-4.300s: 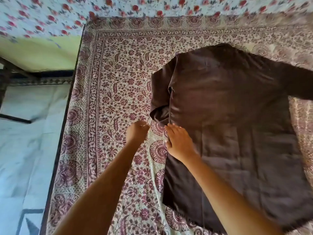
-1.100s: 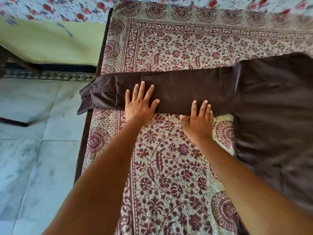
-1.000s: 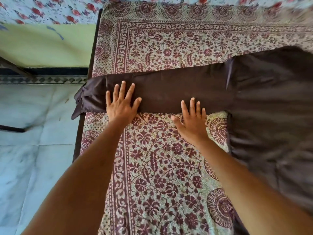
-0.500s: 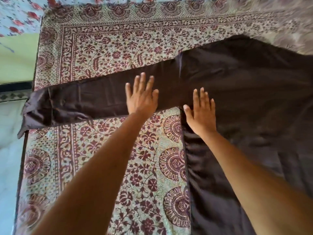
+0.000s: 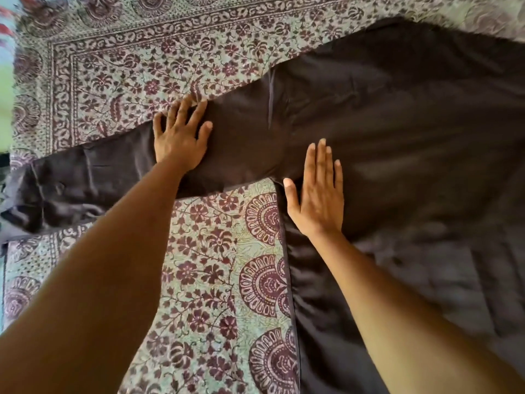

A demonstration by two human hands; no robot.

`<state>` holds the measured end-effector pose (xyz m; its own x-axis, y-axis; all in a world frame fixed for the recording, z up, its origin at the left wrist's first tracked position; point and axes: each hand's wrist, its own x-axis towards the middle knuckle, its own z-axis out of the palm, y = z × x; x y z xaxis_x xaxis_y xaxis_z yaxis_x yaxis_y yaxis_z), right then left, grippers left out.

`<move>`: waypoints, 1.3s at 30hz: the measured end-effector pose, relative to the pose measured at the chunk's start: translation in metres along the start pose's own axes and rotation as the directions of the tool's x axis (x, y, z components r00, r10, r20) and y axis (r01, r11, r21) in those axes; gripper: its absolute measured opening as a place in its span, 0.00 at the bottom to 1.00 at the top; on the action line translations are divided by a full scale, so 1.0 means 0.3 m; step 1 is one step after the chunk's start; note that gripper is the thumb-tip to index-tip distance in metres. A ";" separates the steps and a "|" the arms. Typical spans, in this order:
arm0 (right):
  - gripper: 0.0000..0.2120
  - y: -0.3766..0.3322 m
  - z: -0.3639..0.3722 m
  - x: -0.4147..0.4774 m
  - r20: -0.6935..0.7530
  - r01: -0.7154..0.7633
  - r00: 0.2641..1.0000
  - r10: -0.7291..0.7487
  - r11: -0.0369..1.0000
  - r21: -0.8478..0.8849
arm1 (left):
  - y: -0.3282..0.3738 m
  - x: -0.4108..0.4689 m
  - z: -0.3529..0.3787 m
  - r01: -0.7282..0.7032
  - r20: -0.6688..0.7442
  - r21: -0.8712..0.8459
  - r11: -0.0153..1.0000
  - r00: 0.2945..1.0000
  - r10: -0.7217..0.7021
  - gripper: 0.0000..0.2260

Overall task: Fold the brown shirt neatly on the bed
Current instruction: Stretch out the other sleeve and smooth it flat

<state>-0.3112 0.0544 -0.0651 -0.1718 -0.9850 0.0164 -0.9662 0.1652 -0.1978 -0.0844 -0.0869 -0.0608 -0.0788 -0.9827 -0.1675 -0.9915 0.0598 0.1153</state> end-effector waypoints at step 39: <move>0.34 0.003 0.005 0.009 0.066 0.004 0.998 -0.001 0.999 -0.042 | 0.268 0.155 -0.034 -0.237 0.019 0.064 0.969 0.971 0.237 0.24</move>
<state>-0.3121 0.0519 -0.0668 -0.1578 -0.9863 -0.0477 -0.9740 0.1634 -0.1567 -0.1667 -0.1295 -0.0493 -0.3132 -0.9372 -0.1537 -0.9490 0.3025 0.0891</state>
